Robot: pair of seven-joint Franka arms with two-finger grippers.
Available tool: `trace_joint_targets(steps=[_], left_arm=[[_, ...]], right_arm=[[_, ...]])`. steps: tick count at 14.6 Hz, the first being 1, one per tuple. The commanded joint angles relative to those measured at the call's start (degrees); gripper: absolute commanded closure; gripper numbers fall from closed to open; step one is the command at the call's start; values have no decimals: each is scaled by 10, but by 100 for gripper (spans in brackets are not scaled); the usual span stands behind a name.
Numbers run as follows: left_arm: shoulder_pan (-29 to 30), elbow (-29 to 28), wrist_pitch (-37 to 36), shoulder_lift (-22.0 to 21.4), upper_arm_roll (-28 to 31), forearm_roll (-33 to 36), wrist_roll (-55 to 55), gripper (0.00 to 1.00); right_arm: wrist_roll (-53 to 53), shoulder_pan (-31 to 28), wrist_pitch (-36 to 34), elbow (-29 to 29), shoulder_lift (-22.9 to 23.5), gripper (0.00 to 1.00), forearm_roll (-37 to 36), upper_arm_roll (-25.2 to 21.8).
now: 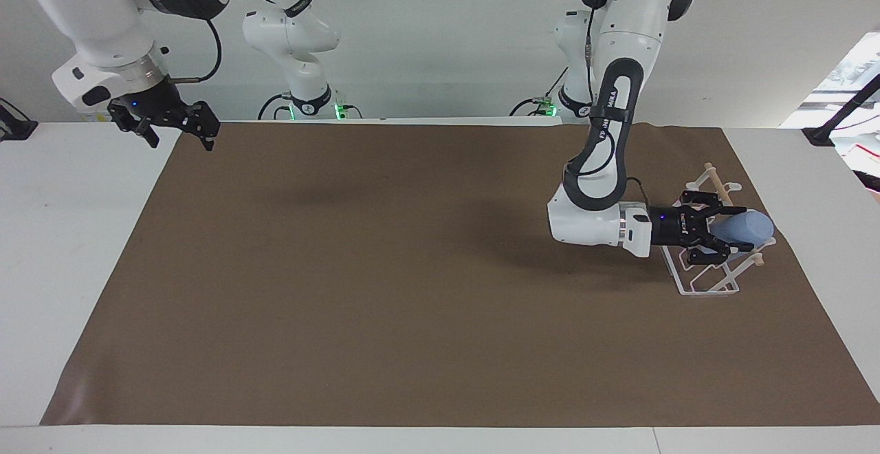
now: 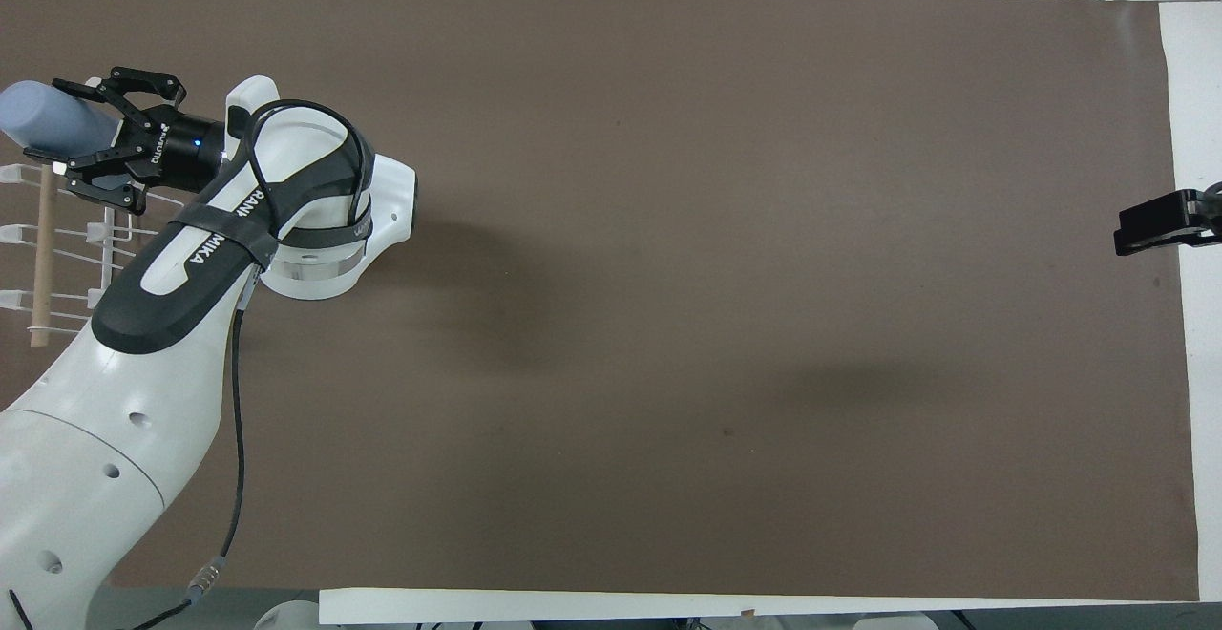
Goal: Hang cup on cup holder
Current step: 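Move the cup with the left gripper onto a rack hook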
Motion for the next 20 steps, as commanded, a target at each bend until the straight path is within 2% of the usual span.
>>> trace_joint_targets(steps=[1, 7, 11, 13, 16, 20], left_arm=[[6, -9, -5, -1, -5, -7, -17, 100], [17, -17, 3, -2, -5, -7, -21, 100], [18, -20, 8, -2, -5, -12, -23, 99], [13, -20, 8, -2, -5, -26, -24, 65], [9, -20, 8, -3, -6, -45, -37, 38], [11, -20, 8, -3, -5, -45, -40, 35]], right_arm=[[2, 4, -12, 4, 1, 1, 16, -6], [2, -2, -38, 1, -6, 1, 32, -11], [5, -3, -37, -21, -22, 1, 32, -11], [4, -6, -15, -15, -19, 1, 32, -11], [3, -6, -51, 37, 3, 1, 31, -8], [2, -4, -54, 37, 2, 1, 33, -7]])
